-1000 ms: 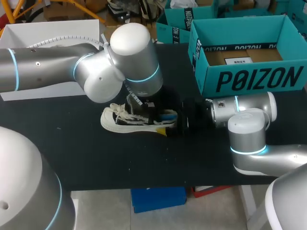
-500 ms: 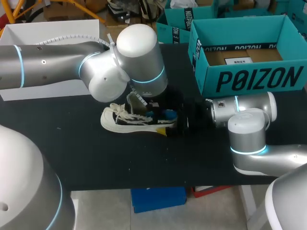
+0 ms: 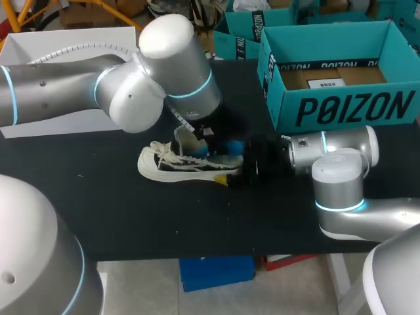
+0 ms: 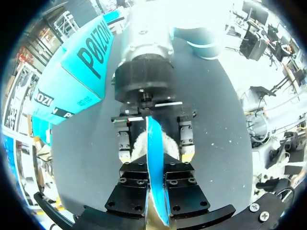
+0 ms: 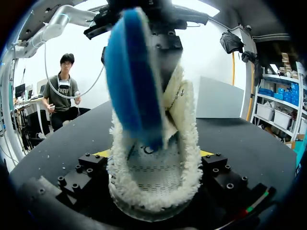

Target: Take the shoe out of the shoebox, open the shoe tongue, remove and reinsert the insole, then place the shoe into the shoebox

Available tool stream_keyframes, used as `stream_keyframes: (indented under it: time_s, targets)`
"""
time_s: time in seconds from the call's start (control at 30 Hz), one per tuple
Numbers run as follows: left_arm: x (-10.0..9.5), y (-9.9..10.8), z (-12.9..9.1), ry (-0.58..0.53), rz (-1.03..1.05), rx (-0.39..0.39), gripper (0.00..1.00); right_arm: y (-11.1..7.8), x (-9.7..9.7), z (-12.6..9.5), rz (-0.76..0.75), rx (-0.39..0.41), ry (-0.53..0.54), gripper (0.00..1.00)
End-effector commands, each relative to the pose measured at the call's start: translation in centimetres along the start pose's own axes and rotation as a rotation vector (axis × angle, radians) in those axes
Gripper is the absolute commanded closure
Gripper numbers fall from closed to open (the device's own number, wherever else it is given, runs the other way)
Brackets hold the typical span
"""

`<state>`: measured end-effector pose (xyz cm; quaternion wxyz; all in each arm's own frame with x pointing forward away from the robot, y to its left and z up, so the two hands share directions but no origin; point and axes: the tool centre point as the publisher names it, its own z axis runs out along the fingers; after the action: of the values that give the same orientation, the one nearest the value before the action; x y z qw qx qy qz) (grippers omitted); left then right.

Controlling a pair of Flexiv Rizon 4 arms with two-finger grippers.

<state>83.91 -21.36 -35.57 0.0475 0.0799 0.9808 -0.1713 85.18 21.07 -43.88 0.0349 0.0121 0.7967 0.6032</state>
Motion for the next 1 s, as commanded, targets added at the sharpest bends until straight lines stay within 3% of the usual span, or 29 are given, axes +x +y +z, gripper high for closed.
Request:
stream_keyframes:
  time_s: [0.03,0.5,0.7,1.0]
  targets:
    - [0.2,0.4,-4.3,0.030,0.013,0.127,1.00,-0.9,-0.1,0.2,0.001,-0.001,-0.001,1.00]
    - [1.5,-4.5,-14.4,0.140,0.045,0.517,1.00,-0.9,-0.1,0.2,0.001,-0.001,-0.001,1.00]
    - [2.4,-6.9,-17.2,0.232,0.081,0.697,1.00,-0.9,-0.1,0.2,0.001,-0.001,-0.001,1.00]
    - [3.4,-8.7,-20.2,0.410,0.136,0.969,1.00,-0.9,-0.1,0.2,0.001,-0.001,-0.001,1.00]
